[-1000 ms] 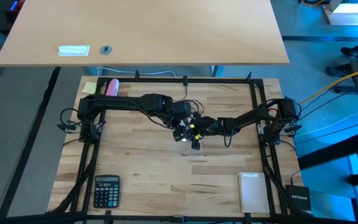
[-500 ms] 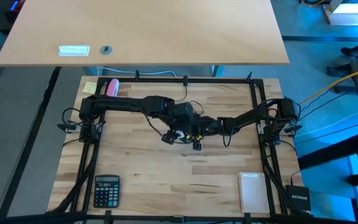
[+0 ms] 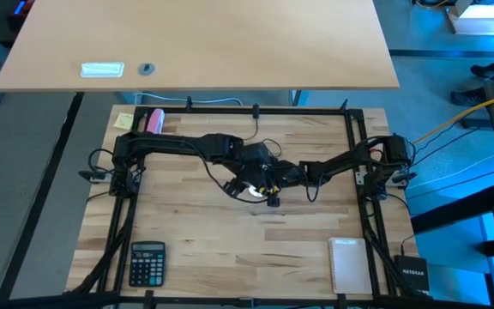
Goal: Screw lightbulb
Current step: Insert the lightbulb into the lamp
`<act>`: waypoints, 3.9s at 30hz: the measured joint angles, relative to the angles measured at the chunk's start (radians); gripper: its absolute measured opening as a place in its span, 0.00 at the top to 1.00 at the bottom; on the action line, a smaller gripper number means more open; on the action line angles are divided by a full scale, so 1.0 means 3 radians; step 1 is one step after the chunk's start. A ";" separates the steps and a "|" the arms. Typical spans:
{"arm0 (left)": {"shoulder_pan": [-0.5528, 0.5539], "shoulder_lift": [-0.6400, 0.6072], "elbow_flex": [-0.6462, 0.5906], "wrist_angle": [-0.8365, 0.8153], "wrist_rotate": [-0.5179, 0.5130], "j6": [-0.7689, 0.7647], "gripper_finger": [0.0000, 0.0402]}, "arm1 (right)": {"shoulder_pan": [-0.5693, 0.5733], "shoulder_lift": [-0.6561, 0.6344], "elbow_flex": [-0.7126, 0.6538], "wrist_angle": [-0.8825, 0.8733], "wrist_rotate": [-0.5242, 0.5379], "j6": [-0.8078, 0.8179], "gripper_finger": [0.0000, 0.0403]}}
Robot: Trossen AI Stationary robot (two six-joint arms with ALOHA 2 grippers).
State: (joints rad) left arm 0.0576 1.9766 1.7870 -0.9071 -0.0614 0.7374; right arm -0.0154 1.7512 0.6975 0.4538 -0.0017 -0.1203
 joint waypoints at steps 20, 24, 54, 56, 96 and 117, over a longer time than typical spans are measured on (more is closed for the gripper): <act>-0.0312 -0.0356 0.0222 -0.0217 -0.0515 -0.1541 0.15 | 0.0014 -0.0015 0.0015 0.0034 -0.0028 0.0108 0.55; -0.0272 -0.0422 0.0226 -0.0352 -0.0603 -0.2417 0.15 | 0.0013 -0.0015 0.0016 0.0031 -0.0014 0.0112 0.55; -0.0347 -0.0147 0.0217 -0.0528 -0.0593 -0.5311 0.15 | 0.0006 -0.0006 0.0009 0.0053 0.0034 0.0101 0.55; -0.0342 -0.0111 0.0217 -0.0520 -0.0592 -0.5328 0.15 | 0.0006 -0.0006 0.0009 0.0053 0.0033 0.0092 0.55; -0.0324 -0.0045 0.0217 -0.0359 -0.0558 -0.0063 0.49 | 0.0003 0.0001 0.0000 0.0042 0.0056 0.0036 0.55; -0.0408 -0.0068 0.0411 -0.0502 -0.0658 -0.1350 0.25 | 0.0008 -0.0013 0.0020 0.0091 0.0038 0.0020 0.55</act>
State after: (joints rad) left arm -0.0647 1.9564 1.9104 -1.0577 -0.2588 0.3323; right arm -0.0132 1.7473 0.7036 0.4810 0.0097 -0.1144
